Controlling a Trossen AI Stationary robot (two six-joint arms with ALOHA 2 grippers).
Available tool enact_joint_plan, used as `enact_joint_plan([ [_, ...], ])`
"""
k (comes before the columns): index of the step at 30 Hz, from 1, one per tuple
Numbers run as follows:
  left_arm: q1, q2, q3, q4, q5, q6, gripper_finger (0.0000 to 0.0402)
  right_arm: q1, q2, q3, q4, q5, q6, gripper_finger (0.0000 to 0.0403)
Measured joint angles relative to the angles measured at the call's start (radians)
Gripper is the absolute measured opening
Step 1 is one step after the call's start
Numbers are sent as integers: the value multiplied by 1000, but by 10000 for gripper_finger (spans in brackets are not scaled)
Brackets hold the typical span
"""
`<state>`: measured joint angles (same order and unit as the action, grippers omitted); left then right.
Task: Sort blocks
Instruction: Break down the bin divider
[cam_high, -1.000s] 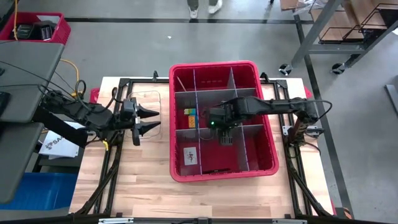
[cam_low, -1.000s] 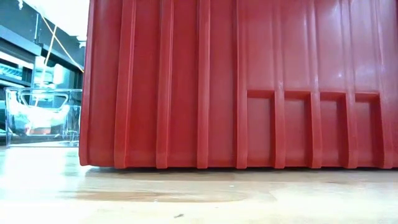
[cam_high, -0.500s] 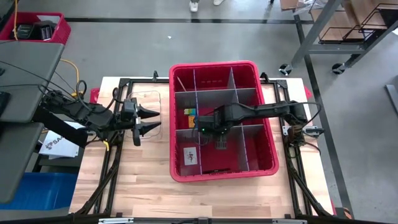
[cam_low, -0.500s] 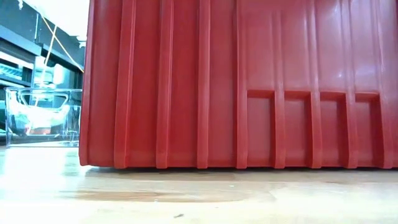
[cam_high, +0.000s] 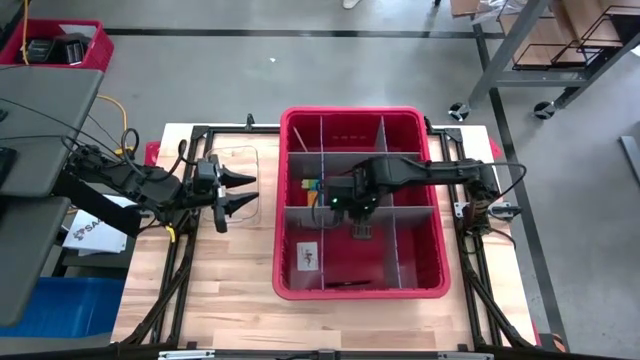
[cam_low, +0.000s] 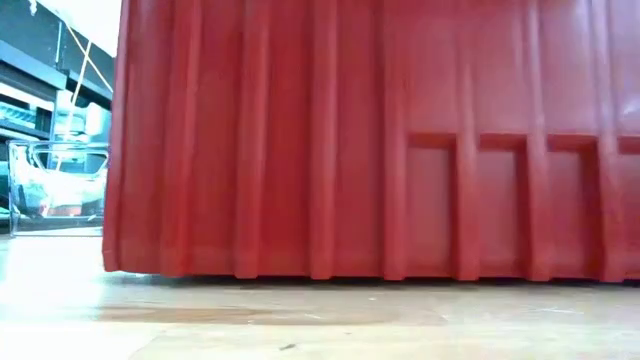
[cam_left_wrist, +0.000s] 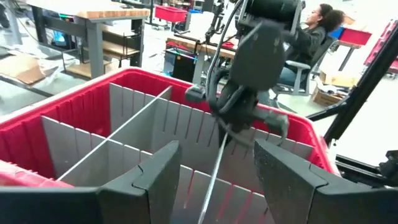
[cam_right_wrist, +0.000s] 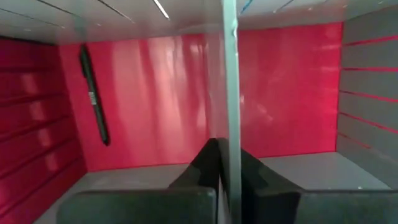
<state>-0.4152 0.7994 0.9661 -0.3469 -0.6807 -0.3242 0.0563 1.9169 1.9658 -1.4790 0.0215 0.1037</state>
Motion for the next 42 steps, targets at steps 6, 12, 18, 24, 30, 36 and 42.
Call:
enact_joint_plan([
  [6,0,0,0,-22,-19,6,197,3,-1,152,-76,-3,34,1],
  [12,0,0,0,-58,-23,5,197,4,-4,319,-95,32,87,0],
  [18,0,0,0,-88,-23,5,197,3,-49,376,-88,66,168,0],
  [24,0,-1,0,-142,-6,-7,197,25,-105,391,-63,160,208,0],
  [30,1,15,0,-189,83,-72,197,37,-164,391,-63,305,312,0],
  [36,21,128,0,-187,103,2,197,46,-195,390,-57,359,442,0],
  [42,118,270,0,-55,233,115,197,59,-206,389,-32,373,507,0],
])
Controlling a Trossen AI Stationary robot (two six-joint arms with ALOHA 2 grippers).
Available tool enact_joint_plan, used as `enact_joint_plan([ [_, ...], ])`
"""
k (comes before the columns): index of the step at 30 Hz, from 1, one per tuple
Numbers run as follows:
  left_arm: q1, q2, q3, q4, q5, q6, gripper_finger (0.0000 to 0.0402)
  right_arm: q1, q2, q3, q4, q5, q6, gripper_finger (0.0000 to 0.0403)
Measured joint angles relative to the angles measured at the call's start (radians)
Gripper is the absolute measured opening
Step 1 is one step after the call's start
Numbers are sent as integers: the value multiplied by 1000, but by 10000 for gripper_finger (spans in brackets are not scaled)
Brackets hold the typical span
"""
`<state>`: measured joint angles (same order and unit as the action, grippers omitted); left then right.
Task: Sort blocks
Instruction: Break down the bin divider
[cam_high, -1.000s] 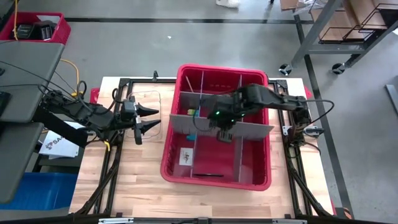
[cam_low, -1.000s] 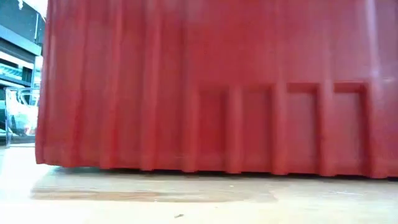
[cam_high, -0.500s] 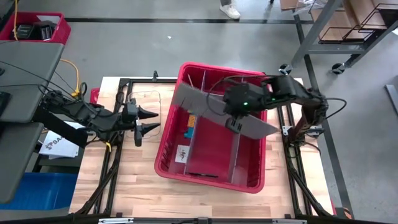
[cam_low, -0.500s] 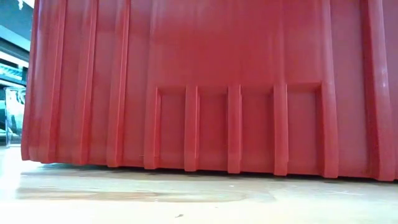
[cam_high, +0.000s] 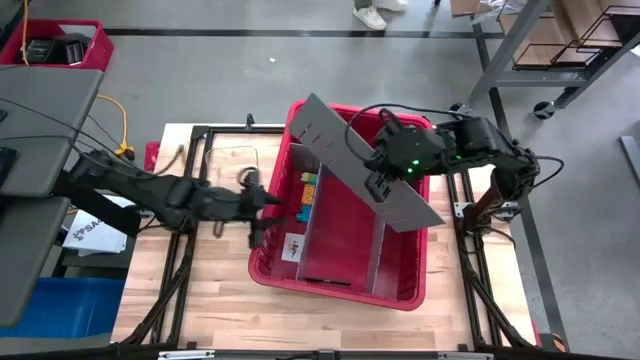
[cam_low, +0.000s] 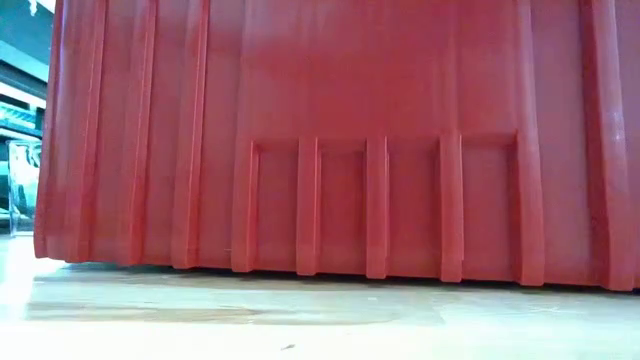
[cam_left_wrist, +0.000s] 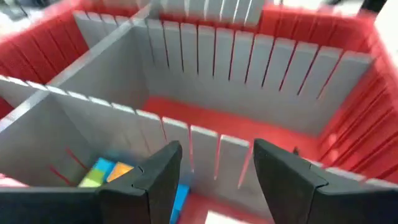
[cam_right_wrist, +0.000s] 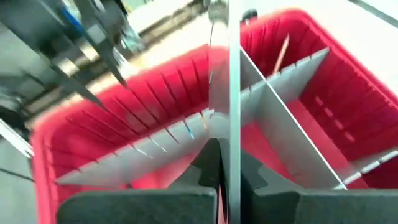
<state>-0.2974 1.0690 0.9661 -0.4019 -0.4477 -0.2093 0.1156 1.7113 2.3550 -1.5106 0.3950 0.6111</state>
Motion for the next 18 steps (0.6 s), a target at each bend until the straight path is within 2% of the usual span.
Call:
enact_joint_plan([
  [2,35,50,0,2,28,2,191,8,-16,0,39,23,2,0],
  [5,73,105,0,0,28,2,160,20,-41,0,112,64,-6,0],
  [7,93,129,0,-1,34,3,122,28,-65,0,152,90,-6,0],
  [11,125,161,0,-57,80,-8,20,45,-109,0,159,171,9,0],
  [15,132,169,5,-149,82,-84,5,63,-130,0,100,246,78,0],
  [18,117,156,8,-243,76,-195,2,67,-132,0,32,288,146,0],
])
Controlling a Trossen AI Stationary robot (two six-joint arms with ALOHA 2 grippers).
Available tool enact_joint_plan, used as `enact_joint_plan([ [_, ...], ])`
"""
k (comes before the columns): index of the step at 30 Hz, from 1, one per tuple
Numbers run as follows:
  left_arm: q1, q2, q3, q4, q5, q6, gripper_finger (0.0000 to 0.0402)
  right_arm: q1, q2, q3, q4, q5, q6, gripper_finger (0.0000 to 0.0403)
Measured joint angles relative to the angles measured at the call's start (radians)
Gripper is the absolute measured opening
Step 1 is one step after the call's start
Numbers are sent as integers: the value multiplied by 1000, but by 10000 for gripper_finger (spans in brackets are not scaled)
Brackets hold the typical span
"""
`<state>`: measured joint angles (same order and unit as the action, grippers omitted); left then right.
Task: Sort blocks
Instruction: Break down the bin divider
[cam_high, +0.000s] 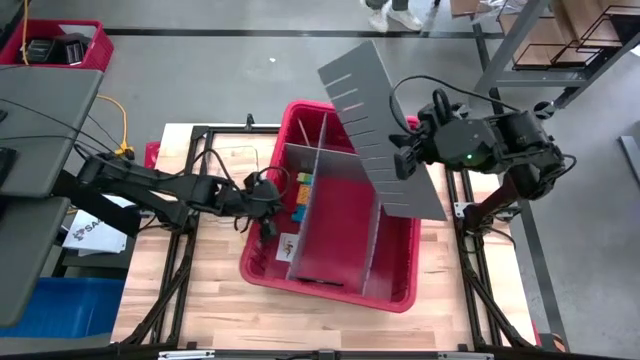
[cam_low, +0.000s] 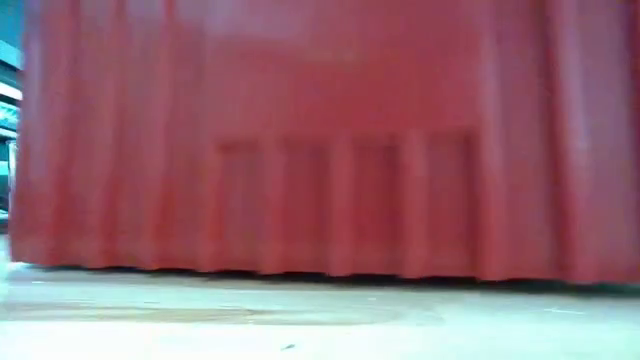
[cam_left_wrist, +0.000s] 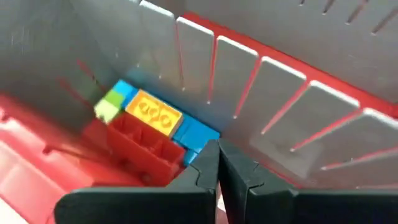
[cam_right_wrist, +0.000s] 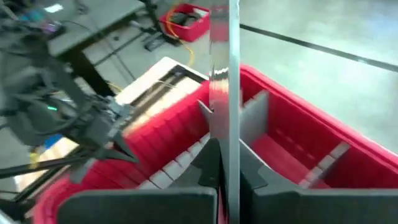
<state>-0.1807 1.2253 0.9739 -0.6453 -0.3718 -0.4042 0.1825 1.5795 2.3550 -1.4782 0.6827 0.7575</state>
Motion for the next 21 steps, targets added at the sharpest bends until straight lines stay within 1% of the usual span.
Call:
enact_joint_plan([
  [4,-35,-29,-3,-95,9,-154,1,-1,4,0,-64,35,80,0],
  [9,-88,-77,-5,-200,0,-340,0,-2,2,0,-94,144,187,0],
  [11,-112,-94,-5,-225,-4,-411,0,-11,2,0,-92,192,223,0],
  [16,-164,-126,-8,-245,-16,-561,0,-51,3,-26,-92,267,277,0],
  [18,-185,-139,-9,-253,-25,-601,0,-76,4,-49,-92,267,278,0],
  [21,-216,-172,-10,-288,-51,-636,0,-127,3,-87,-94,202,244,0],
])
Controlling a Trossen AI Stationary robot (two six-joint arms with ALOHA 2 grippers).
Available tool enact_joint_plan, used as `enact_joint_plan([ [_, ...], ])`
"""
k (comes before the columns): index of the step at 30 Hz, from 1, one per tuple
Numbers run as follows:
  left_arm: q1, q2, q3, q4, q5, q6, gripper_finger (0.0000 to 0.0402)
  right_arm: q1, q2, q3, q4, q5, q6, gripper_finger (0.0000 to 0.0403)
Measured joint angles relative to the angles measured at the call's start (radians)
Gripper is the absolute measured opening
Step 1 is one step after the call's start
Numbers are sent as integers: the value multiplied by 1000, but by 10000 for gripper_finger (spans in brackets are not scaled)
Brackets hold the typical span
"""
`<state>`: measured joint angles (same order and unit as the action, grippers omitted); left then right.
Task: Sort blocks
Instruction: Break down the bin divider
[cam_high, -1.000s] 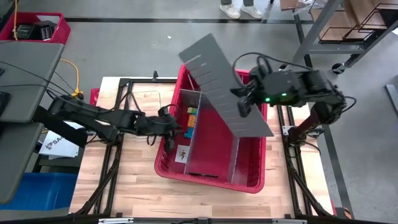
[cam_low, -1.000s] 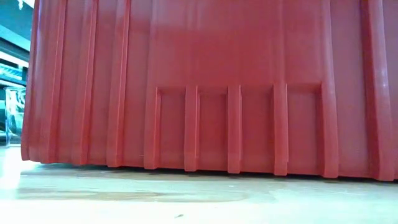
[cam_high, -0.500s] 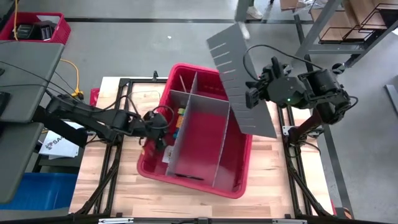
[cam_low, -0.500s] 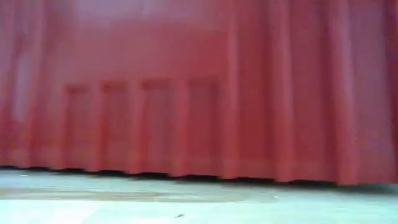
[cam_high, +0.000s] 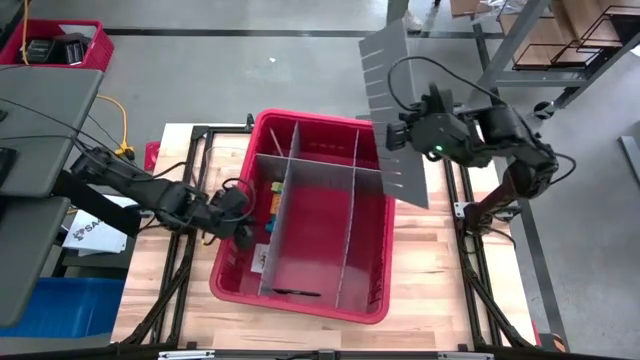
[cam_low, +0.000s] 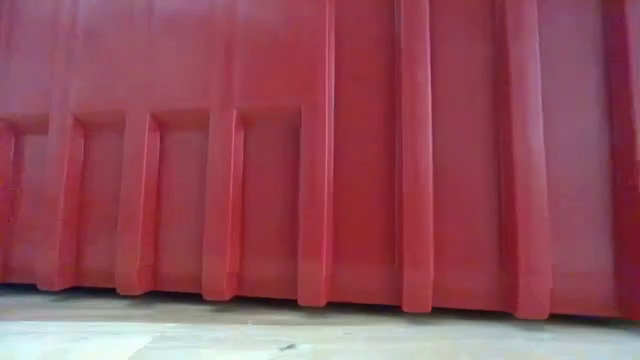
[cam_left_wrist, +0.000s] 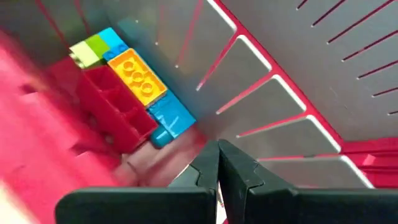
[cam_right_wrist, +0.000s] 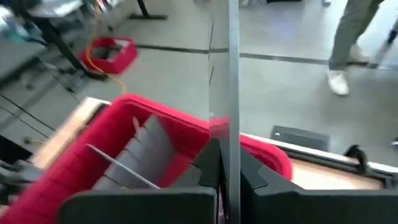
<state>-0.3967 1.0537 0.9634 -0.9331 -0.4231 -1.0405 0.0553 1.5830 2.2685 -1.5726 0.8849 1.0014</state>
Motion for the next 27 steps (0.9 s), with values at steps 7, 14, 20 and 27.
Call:
enact_joint_plan([
  [7,-49,-106,0,-117,-46,-78,0,-186,-2,-11,1,-65,-136,0],
  [14,-72,-168,0,-143,-84,-108,0,-408,-42,-12,2,-85,-249,0],
  [20,-72,-168,0,-144,-92,-109,0,-515,-119,-182,7,-203,-250,0],
  [27,-72,-167,1,-139,-105,-112,0,-525,-293,-599,2,-389,-44,0],
])
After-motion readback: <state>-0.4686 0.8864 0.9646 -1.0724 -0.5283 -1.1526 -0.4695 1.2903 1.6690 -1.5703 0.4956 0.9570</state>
